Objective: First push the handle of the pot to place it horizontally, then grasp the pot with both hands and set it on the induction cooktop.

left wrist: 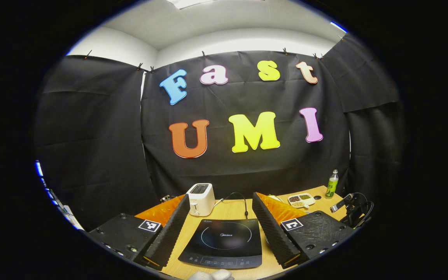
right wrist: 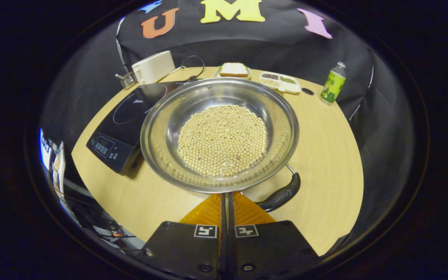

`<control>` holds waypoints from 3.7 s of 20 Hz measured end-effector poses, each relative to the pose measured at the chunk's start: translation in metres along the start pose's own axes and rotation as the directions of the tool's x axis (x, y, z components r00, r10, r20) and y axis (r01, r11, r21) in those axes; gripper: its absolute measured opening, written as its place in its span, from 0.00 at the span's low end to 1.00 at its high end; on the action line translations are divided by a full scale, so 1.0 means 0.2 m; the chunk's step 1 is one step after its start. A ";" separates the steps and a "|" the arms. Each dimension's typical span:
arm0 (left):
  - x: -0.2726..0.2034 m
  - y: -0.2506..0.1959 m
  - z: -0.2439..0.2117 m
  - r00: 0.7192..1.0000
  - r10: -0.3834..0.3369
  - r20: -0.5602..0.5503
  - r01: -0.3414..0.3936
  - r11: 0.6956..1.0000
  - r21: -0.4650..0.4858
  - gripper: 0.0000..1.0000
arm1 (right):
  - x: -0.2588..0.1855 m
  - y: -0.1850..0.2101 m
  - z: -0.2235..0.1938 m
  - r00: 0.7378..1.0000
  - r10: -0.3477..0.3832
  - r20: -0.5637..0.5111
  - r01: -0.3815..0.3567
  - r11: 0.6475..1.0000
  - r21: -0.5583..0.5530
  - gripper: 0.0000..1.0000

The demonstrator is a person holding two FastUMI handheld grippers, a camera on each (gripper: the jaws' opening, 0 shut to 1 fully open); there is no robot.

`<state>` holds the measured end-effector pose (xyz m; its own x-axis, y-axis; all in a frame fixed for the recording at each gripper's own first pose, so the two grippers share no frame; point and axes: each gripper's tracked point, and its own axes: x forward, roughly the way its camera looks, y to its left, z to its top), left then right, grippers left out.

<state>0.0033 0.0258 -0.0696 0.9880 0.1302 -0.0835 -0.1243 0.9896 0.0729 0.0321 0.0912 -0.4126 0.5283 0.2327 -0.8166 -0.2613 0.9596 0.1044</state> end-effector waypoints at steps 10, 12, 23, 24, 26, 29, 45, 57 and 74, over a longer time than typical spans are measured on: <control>0.06 -0.10 -0.01 1.000 0.015 -0.016 -0.015 1.000 0.013 0.96 | 0.04 -0.27 0.07 0.999 -0.034 -0.016 0.034 0.999 -0.016 0.01; 0.07 -0.11 -0.01 1.000 0.022 -0.021 -0.021 1.000 0.014 0.96 | 0.05 -0.33 0.08 0.999 -0.042 -0.023 0.041 0.999 -0.019 0.01; 0.09 -0.18 -0.07 0.995 0.080 -0.054 -0.078 0.996 0.034 0.96 | 0.11 -0.62 0.21 0.997 -0.077 -0.022 0.073 0.990 -0.119 0.04; 0.10 -0.19 -0.08 0.994 0.088 -0.060 -0.086 0.996 0.035 0.96 | 0.12 -0.65 0.22 0.997 -0.079 -0.025 0.075 0.990 -0.121 0.04; 0.11 -0.20 -0.09 0.993 0.100 -0.068 -0.098 0.994 0.038 0.96 | 0.14 -0.70 0.25 0.996 -0.080 -0.032 0.077 0.991 -0.108 0.00; 0.13 -0.23 -0.10 0.990 0.114 -0.080 -0.111 0.993 0.040 0.96 | 0.16 -0.77 0.28 0.996 -0.083 -0.034 0.079 0.992 -0.097 0.00; 0.35 -0.51 -0.39 0.989 -0.026 -0.148 0.025 1.000 -0.005 0.96 | -0.04 -1.03 0.38 0.980 -0.145 0.134 0.153 0.987 -0.053 0.75; 0.45 -0.74 -1.03 0.890 -0.188 -0.415 0.137 0.979 -0.149 0.97 | -0.12 -0.92 0.46 0.971 -0.099 0.218 0.096 0.995 0.026 0.81; 0.67 -0.93 -1.47 0.785 -0.176 -0.594 0.091 0.981 -0.170 0.96 | 0.17 -0.84 0.56 0.992 -0.017 0.121 0.014 1.000 0.026 0.84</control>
<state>0.1315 -0.1230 -0.3865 0.7426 -0.0354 -0.6688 -0.0476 0.9933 -0.1054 0.1842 -0.0440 -0.3950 0.6268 0.2333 -0.7434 -0.2329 0.9666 0.1070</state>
